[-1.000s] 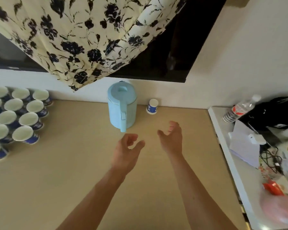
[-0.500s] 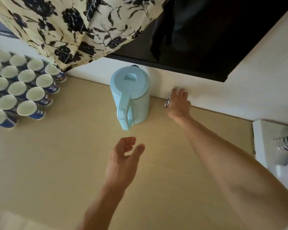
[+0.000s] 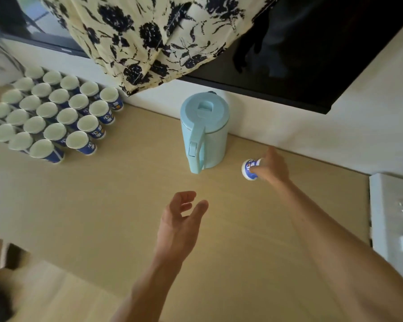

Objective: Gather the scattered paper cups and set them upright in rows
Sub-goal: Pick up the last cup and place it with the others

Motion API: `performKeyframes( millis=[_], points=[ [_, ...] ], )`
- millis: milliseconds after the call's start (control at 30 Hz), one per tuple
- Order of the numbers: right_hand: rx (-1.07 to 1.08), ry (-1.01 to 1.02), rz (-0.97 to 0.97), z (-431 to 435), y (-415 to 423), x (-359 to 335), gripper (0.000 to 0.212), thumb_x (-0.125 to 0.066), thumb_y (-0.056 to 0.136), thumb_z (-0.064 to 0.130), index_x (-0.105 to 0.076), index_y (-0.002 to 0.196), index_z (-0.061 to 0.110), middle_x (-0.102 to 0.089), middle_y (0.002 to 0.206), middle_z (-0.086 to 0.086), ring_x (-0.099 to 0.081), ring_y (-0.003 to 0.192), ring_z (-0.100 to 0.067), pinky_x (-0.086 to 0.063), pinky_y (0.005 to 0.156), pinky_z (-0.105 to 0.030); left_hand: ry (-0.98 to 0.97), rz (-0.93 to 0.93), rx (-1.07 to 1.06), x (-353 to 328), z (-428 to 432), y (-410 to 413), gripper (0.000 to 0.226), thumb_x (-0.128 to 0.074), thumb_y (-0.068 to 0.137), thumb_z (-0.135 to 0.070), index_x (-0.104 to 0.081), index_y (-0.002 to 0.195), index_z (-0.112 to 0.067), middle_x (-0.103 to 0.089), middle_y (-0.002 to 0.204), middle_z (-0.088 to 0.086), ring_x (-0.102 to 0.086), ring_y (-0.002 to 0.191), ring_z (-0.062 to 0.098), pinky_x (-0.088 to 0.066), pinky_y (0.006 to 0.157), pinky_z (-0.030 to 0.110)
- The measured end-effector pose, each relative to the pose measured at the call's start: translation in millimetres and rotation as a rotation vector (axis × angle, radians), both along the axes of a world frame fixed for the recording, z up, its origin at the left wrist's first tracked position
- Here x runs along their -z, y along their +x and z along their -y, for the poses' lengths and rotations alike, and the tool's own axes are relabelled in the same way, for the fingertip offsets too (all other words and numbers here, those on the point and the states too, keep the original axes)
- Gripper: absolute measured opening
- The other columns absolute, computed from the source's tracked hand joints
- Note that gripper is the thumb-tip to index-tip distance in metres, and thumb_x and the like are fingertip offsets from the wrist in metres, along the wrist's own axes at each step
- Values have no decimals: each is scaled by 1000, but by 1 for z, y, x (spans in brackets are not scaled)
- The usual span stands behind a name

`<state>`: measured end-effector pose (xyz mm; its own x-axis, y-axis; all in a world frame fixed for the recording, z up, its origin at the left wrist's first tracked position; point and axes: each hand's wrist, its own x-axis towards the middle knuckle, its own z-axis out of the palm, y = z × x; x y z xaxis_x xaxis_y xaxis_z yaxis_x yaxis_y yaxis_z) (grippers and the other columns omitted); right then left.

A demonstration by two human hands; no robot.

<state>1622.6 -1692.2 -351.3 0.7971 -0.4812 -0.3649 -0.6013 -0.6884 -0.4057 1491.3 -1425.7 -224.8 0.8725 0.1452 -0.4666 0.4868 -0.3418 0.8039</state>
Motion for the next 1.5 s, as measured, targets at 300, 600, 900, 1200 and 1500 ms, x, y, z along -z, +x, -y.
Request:
performKeyframes(
  millis=[300,600,900,1200,1500],
  points=[
    [201,956,476,-160,-146,-89,45,-79,57,35,-56,92,20,-69,89,-8,-63,66,-14,-47,58,-23,-168,14,-49,-17,-61,-35,37,-68,91,-44,-69,112,-15,-70,103,5,-63,90,19,-52,88,38],
    [-208,1129,498,-334,-222,-144,68,-87,57,27,-57,118,19,-68,110,-6,-72,94,-15,-57,77,-28,-273,269,-87,-54,-217,-108,33,-63,87,-48,-71,106,-22,-77,96,-1,-71,93,23,-57,82,39],
    [-444,1092,380,-452,-230,-144,67,-87,68,7,-62,128,21,-73,118,-2,-72,106,-20,-61,82,-33,-205,349,-41,-57,-348,-137,28,-72,92,-29,-65,119,-27,-73,110,-8,-69,103,6,-59,85,28],
    [-336,1099,374,-512,-147,-106,75,-90,47,22,-62,117,22,-73,111,2,-68,104,-15,-56,80,-25,-143,304,-183,-28,-410,-62,24,-66,94,-34,-62,118,-28,-70,104,-13,-67,93,-2,-53,74,19],
    [-149,986,389,-550,-55,-54,75,-88,54,16,-58,122,16,-67,117,-5,-65,102,-16,-52,73,-15,-127,227,-230,1,-449,37,29,-64,95,-37,-63,120,-23,-69,106,-5,-66,93,8,-50,68,20]
  ],
)
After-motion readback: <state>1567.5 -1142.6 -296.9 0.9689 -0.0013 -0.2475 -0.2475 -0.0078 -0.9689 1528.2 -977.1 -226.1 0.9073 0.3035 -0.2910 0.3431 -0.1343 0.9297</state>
